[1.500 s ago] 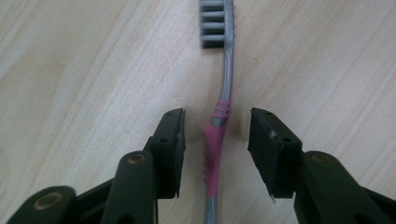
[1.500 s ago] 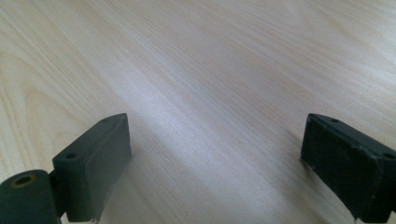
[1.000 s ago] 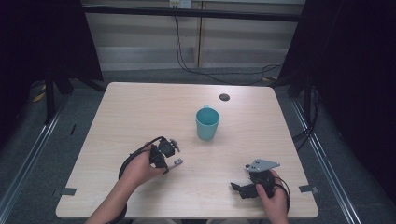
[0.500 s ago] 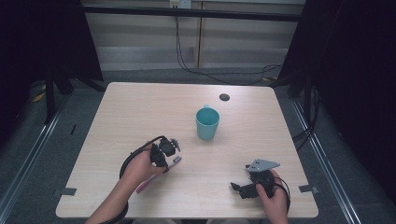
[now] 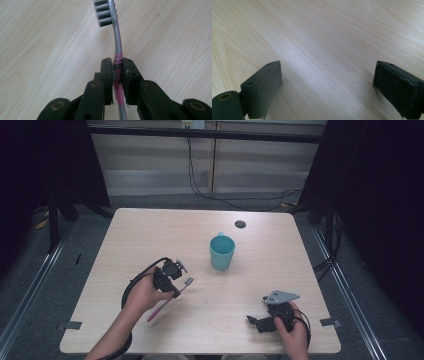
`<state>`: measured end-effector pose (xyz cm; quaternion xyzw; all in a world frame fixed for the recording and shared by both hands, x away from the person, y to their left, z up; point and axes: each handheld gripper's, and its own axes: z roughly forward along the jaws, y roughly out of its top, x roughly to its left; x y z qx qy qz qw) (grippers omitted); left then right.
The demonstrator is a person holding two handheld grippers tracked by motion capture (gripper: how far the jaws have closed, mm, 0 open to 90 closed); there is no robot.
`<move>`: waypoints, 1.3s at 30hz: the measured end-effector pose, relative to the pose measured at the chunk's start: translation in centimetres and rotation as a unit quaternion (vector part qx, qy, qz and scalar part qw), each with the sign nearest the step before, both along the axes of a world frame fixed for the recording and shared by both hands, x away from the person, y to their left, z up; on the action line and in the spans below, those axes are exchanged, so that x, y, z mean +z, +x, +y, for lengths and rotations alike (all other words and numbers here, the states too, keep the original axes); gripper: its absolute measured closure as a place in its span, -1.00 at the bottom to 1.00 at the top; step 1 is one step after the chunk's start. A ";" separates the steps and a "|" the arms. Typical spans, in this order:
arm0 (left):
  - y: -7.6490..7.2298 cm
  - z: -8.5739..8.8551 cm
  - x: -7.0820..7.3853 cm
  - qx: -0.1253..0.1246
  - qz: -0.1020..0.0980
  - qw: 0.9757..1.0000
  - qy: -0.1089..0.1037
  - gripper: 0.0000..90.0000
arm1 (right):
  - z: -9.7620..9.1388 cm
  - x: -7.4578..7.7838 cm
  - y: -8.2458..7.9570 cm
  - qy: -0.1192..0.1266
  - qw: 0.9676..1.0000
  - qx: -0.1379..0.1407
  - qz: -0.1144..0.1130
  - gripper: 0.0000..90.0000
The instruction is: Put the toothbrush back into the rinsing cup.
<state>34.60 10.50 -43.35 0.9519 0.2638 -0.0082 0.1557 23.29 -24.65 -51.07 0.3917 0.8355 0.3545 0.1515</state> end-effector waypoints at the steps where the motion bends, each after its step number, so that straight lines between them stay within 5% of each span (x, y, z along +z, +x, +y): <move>1: 0.0 0.0 0.1 0.002 0.000 1.000 -0.006 0.79 | 0.0 0.0 0.0 0.000 1.000 0.000 0.000 -0.82; 17: 0.3 0.6 1.9 0.028 -0.039 0.996 -0.069 0.79 | 0.0 0.0 0.0 0.000 1.000 0.000 0.000 -0.82; 22: 0.4 0.8 2.4 0.040 -0.055 0.993 -0.098 0.79 | 0.0 0.0 0.0 0.001 1.000 0.001 -0.001 -0.82; 34: 0.7 1.1 3.1 0.052 -0.067 0.988 -0.128 0.79 | 0.0 0.0 0.0 0.001 1.000 0.001 -0.001 -0.82; 39: 0.8 1.4 3.5 0.065 -0.084 0.983 -0.149 0.79 | 0.0 0.0 0.0 0.001 1.000 0.000 -0.001 -0.82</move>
